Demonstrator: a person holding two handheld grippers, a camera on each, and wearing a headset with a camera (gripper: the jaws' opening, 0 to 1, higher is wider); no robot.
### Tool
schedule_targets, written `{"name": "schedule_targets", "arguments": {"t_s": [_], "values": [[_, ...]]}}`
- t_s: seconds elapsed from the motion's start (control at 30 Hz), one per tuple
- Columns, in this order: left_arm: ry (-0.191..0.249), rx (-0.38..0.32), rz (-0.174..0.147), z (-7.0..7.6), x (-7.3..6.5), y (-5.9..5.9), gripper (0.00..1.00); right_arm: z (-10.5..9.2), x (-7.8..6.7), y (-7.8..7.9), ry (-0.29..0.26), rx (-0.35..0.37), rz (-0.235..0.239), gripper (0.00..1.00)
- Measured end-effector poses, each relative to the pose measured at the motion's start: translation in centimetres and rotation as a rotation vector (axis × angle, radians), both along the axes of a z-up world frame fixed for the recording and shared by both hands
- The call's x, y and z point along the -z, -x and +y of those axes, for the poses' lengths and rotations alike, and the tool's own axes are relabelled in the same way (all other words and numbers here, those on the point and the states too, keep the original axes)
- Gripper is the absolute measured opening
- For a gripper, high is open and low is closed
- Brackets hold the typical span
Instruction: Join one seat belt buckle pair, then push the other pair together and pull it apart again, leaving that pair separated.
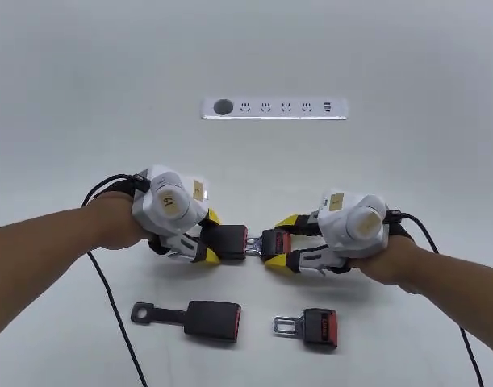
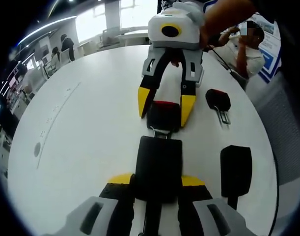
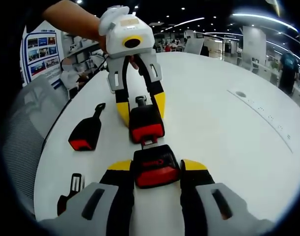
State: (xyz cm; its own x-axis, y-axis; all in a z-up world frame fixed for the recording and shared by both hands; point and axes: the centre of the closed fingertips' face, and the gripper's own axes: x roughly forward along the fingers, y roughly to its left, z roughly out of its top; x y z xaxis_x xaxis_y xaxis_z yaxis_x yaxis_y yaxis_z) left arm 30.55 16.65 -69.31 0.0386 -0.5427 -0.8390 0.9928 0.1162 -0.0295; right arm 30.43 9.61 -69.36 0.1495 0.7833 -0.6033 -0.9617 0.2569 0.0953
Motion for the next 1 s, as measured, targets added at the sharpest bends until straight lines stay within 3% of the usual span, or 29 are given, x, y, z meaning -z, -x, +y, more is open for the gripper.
{"name": "schedule_targets", "arguments": {"t_s": [0.2, 0.6, 0.67, 0.7, 1.0], "values": [[-0.024, 0.03, -0.001, 0.0, 0.1, 0.0, 0.33, 0.3, 0.0, -0.1, 0.003, 0.003, 0.002, 0.34], [-0.01, 0.053, 0.001, 0.1, 0.1, 0.0, 0.33, 1.9, -0.3, 0.3, -0.003, -0.012, 0.004, 0.34], [-0.013, 0.062, 0.001, 0.2, 0.1, 0.2, 0.33, 1.7, -0.1, 0.1, 0.017, -0.002, 0.011, 0.34], [-0.006, 0.052, 0.004, 0.1, 0.1, 0.1, 0.33, 2.0, -0.4, -0.2, -0.003, -0.017, -0.008, 0.34], [-0.011, 0.059, 0.003, 0.2, 0.2, 0.1, 0.33, 1.9, -0.9, 0.2, 0.008, -0.017, -0.006, 0.34]]}}
